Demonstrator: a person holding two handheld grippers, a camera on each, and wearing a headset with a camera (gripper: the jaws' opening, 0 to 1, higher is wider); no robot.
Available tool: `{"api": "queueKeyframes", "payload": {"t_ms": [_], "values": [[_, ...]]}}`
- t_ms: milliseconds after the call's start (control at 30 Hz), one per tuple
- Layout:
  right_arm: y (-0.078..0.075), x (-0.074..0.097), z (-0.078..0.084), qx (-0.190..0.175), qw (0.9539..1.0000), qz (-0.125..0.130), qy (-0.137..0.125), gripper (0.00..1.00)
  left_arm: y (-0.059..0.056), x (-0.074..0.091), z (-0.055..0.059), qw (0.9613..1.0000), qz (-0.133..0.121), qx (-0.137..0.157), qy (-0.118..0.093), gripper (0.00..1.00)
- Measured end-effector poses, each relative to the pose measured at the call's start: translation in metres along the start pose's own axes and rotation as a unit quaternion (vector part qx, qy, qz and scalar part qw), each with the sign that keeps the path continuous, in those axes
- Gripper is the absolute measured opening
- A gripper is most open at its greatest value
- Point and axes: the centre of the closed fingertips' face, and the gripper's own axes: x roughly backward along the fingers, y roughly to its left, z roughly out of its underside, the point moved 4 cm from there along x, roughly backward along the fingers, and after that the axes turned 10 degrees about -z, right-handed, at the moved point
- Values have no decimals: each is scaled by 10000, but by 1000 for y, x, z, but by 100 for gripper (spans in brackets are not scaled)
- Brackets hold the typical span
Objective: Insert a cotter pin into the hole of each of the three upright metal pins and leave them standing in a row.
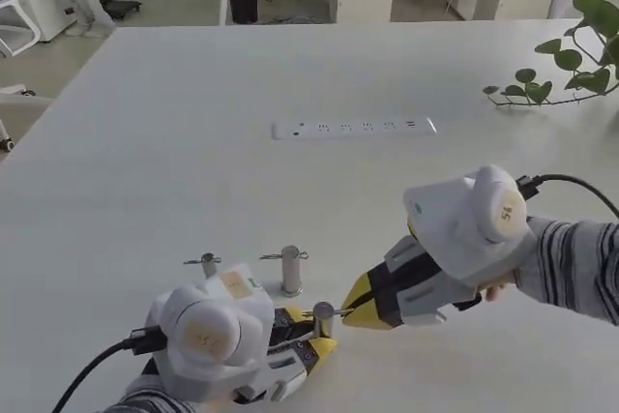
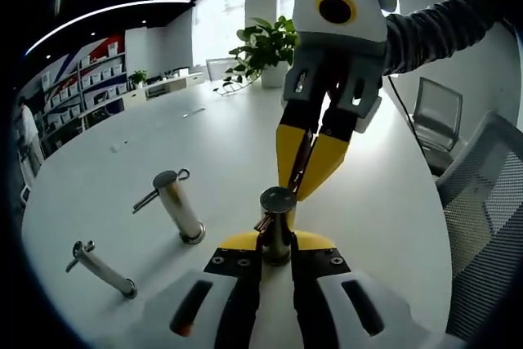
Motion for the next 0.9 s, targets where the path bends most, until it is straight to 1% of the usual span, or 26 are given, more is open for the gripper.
{"api": "queueKeyframes", "payload": {"t_ms": [67,200,300,367,467,533,600,700,833,900], "values": [[-1,0,0,-118,9999,7,-34,0,0,0,0,10000,-22,80,-10,10],[1,0,1,-188,9998,4,-34,0,0,0,1,9999,-47,152,-36,10],[6,4,2,-290,9996,-18,-55,6,0,0,1,9999,-43,149,-27,10],[8,6,3,-290,9996,11,-60,7,-1,1,1,9999,-51,163,-21,10],[8,8,3,-340,9993,80,-96,5,-1,1,1,9998,-72,188,-16,10],[6,10,3,-306,9993,180,-82,1,-1,0,1,9998,-75,198,-9,10],[4,10,2,-325,9992,226,-80,0,-1,0,1,9997,-86,207,-10,10],[3,10,0,-285,9992,259,-69,0,-1,1,1,9997,-98,243,-14,10],[3,8,-3,-272,9993,238,-41,0,-1,1,2,9994,-109,316,-19,10],[3,7,-4,-262,9994,244,-25,0,-1,1,2,9991,-109,402,-22,11]]}}
